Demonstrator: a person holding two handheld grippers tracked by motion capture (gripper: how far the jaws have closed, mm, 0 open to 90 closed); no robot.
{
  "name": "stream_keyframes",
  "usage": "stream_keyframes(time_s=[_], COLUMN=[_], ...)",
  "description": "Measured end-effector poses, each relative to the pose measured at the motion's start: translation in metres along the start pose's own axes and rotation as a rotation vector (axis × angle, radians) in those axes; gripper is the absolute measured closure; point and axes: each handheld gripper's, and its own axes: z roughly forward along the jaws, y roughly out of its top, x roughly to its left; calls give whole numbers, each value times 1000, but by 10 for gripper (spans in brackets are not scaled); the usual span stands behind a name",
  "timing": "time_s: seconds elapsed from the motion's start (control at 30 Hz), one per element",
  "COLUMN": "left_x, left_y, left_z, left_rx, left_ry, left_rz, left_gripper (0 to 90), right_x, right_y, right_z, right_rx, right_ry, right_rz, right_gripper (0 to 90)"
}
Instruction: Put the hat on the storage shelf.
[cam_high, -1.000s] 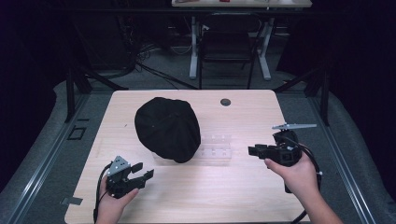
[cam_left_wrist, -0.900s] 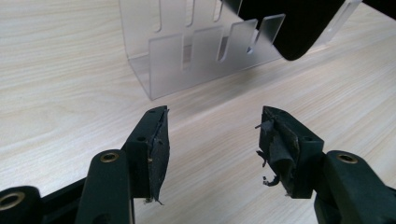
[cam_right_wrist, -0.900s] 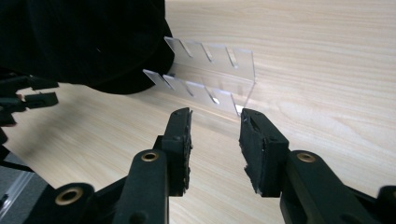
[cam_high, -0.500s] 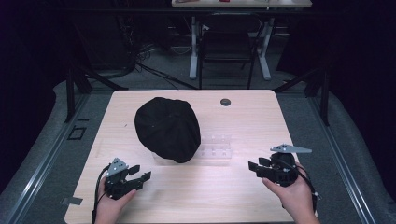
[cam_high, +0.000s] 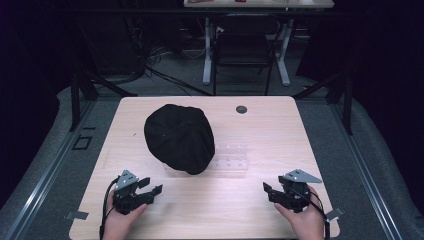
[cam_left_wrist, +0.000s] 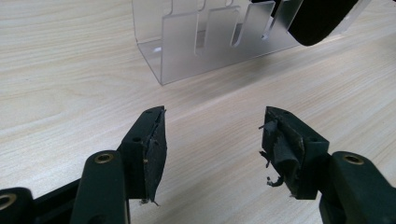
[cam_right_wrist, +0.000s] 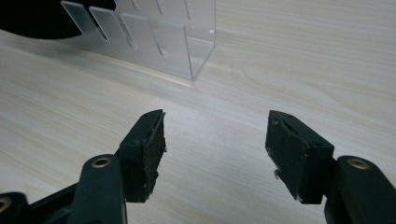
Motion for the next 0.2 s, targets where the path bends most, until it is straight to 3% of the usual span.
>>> stream_keyframes(time_s=[0.2], left_x=[-3], left_y=[1], left_z=[1], left_rx=[-1], left_ry=[-10], left_rz=[11], left_gripper=[402], right_x=[-7], right_y=[-13], right_z=[5], right_rx=[-33], right_ry=[-25], right_rz=[15], right_gripper=[368])
